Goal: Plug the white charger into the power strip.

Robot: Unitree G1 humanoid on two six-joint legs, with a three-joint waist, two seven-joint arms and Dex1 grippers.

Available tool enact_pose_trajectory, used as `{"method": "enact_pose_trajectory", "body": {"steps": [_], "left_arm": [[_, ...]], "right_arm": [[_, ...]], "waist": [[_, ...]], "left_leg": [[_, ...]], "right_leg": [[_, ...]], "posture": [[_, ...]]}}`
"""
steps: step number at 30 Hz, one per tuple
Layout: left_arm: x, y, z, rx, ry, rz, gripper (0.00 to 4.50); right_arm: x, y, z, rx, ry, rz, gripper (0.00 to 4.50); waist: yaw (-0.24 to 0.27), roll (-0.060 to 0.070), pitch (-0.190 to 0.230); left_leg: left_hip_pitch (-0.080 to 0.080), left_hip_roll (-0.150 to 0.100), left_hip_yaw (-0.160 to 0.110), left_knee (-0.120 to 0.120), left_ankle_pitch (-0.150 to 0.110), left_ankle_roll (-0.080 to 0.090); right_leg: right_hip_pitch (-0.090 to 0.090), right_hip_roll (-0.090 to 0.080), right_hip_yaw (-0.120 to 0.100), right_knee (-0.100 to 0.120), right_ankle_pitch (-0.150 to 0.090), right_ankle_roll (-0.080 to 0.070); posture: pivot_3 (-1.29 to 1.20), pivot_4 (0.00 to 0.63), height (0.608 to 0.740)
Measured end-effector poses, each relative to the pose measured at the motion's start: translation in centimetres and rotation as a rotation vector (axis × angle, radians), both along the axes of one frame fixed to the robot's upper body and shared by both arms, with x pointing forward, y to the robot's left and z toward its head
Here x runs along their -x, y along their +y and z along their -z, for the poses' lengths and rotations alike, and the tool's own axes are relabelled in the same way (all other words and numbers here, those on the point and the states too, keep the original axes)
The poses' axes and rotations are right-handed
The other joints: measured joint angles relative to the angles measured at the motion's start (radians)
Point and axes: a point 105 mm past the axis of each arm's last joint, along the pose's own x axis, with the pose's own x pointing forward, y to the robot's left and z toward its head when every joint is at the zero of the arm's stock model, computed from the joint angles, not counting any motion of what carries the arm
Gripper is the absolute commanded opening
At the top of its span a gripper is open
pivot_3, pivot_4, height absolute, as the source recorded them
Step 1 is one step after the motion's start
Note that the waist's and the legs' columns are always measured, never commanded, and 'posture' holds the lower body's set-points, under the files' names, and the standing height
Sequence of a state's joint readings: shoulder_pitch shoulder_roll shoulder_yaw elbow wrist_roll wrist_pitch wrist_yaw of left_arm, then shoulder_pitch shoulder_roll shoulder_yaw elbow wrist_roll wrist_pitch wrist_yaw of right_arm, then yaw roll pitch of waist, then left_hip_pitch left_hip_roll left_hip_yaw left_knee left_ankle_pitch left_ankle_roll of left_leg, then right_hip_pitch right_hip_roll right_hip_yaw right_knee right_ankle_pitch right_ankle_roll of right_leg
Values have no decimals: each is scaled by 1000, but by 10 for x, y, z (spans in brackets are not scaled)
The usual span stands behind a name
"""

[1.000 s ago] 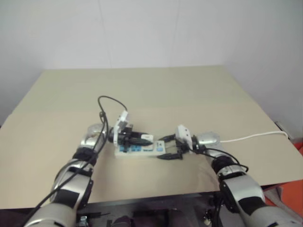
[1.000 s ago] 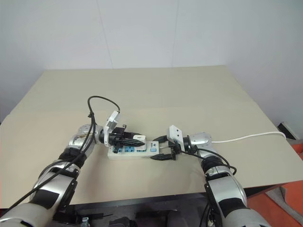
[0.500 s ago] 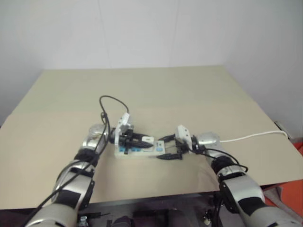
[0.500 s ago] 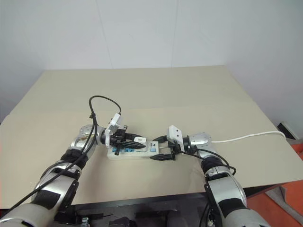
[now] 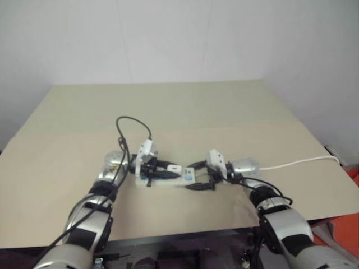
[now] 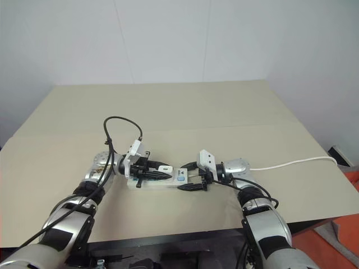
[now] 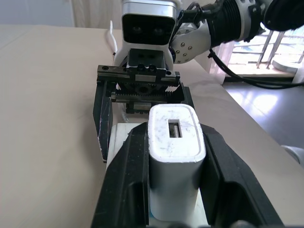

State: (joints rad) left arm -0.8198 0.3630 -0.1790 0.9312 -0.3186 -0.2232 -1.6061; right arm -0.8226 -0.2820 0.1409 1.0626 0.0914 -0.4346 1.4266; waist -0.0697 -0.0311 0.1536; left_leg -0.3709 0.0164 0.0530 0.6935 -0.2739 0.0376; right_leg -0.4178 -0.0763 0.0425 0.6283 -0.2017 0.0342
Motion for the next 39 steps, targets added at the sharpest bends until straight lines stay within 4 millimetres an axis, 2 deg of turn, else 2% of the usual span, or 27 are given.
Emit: {"method": "enact_pose_trajectory", "body": {"steps": [7,12,21,25,32,39], "left_arm": [[0,-1,6,-39,-58,2,1020],[-1,-1,9,-36,-37,-13,1020],[-3,0,10,-24,38,-36,1020],[-3,9,19,-59,26,-69,2350],[-4,21,20,-64,-11,-109,4491],[-6,25,15,-37,-9,-125,4491]], "right_arm": [[0,-1,5,9,11,19,3420],[0,-2,8,23,11,26,3420],[0,-1,8,26,11,27,3420],[1,1,9,20,10,19,3420],[1,1,9,22,8,19,3420],[1,1,8,21,5,16,3420]], "waist": [[2,0,-14],[3,0,-15],[3,1,-16],[-2,1,-16],[0,2,-17],[-1,2,-17]], "left_leg": [[4,0,0,0,0,0],[14,0,-1,-3,-1,1],[16,0,0,-4,-1,1],[17,0,0,-7,-1,1],[18,1,0,-9,-1,1],[17,1,1,-9,-1,1]], "right_leg": [[6,0,0,-1,-1,0],[16,0,-1,-3,-2,0],[16,0,0,-3,-3,-1],[16,0,2,-3,-3,-1],[16,-1,1,-3,-3,-2],[15,-1,1,-3,-3,-2]], "posture": [[0,150,740],[0,150,740],[0,150,740],[0,150,740],[0,150,740],[0,150,740]]}}
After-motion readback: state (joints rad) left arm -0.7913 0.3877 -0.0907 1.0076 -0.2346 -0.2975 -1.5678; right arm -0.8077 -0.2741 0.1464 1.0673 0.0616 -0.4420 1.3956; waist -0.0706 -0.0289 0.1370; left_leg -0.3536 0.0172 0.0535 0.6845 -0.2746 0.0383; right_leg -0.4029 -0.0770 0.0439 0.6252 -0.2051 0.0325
